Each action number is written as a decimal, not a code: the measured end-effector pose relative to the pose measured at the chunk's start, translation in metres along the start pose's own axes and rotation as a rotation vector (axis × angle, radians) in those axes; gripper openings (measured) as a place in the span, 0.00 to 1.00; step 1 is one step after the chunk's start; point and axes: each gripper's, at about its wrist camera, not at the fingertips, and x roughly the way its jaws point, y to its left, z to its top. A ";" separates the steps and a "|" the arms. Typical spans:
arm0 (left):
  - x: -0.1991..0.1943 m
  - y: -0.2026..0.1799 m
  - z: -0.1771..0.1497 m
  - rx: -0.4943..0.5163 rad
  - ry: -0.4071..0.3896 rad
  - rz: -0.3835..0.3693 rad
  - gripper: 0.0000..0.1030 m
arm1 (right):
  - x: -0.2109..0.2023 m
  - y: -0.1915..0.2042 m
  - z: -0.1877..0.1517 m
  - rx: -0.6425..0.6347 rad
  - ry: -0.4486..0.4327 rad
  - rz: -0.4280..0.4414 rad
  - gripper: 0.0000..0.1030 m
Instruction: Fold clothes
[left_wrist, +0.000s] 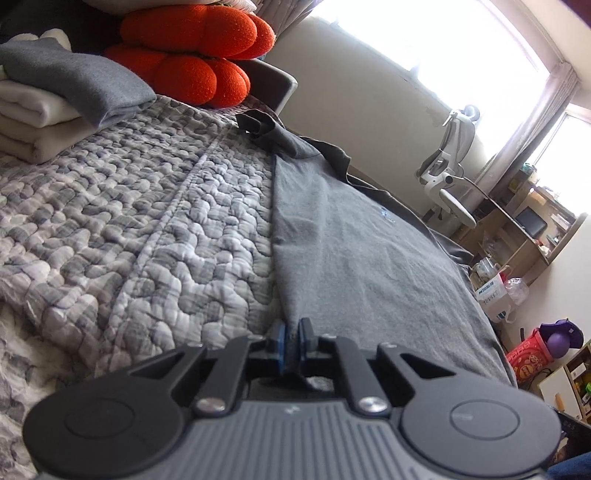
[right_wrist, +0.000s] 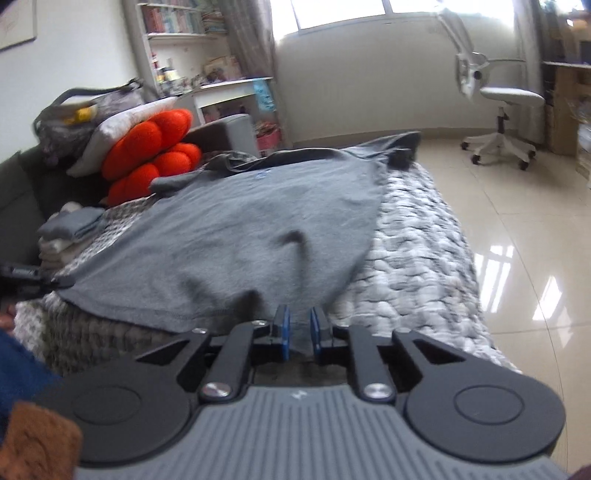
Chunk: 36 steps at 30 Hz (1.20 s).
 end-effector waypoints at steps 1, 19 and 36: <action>-0.001 0.001 0.000 -0.010 -0.001 -0.007 0.08 | 0.004 -0.005 0.000 0.012 0.012 -0.040 0.17; 0.008 -0.006 -0.001 0.022 0.002 -0.009 0.30 | 0.062 0.053 0.012 -0.177 0.011 -0.144 0.34; 0.025 -0.009 -0.005 0.015 0.022 0.004 0.03 | 0.054 0.026 0.011 0.084 -0.004 -0.022 0.02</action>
